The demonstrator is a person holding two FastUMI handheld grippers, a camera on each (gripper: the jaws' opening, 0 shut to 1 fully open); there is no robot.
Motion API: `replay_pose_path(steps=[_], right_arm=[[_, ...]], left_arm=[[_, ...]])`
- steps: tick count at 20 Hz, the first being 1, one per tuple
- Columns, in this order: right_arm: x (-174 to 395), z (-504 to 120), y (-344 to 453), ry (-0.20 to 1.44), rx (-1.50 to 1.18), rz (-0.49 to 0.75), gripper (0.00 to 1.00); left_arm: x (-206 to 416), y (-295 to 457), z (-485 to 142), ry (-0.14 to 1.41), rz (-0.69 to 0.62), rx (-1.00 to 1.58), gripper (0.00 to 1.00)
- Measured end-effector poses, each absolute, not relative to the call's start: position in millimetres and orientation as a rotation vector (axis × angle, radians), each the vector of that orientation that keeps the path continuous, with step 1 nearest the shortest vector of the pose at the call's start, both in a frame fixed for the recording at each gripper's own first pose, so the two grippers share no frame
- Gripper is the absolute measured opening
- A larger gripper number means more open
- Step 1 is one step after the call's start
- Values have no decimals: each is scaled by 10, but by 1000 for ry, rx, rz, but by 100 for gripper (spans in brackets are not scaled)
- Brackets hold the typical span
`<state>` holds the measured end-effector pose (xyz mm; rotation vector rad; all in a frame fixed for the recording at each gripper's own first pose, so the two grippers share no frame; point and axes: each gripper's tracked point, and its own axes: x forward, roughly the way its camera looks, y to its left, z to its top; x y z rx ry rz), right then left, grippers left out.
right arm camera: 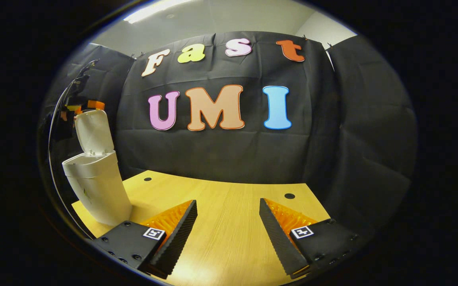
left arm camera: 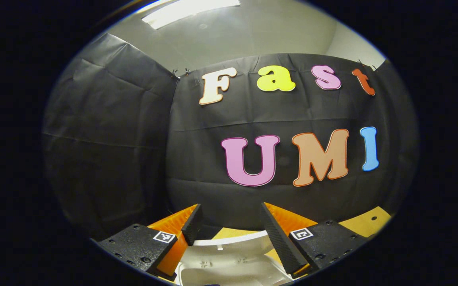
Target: Press the lid of the desktop garbage bin to open it, pick up the crumpled paper on the desktop and throw it into the bin, then pick up the pop can on the desktop and drop it into the bin, and finally close the garbage bin lid.
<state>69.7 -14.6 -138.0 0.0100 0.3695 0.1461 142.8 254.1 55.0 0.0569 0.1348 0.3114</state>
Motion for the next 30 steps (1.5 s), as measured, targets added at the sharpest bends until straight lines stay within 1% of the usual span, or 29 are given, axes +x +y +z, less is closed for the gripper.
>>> replay_pose_path(steps=[5,10,15,19,21,22,23,24,25,26,27,30], right_arm=[[767,-1415,100,378,1,214,99],[797,-1431,277,386,-8,265,99],[786,-1457,284,395,-11,273,99],[769,-1487,273,406,-26,277,99],[762,-1522,274,418,-31,276,99],[761,-1516,291,416,-31,278,99],[751,-1494,310,407,-31,280,99],[744,-1477,344,402,-29,289,99],[737,-1478,371,407,-33,296,99],[733,-1497,366,410,-41,292,99],[736,-1456,355,405,-39,287,99],[734,-1290,296,358,-24,270,99]], left_arm=[[965,2222,284,163,279,20,89],[674,2089,-52,219,285,-26,89],[494,2030,-514,304,296,-66,89],[397,1973,-825,338,309,-75,90],[269,1899,-1191,444,287,-56,90],[249,1894,-1071,357,288,-49,93],[348,1855,-940,248,262,-56,96],[357,1844,-907,260,219,-7,95],[348,1848,-976,264,210,-24,93],[367,1837,-1003,295,202,-48,95],[378,1828,-990,308,195,-55,94],[323,1884,-909,299,222,-40,94]])
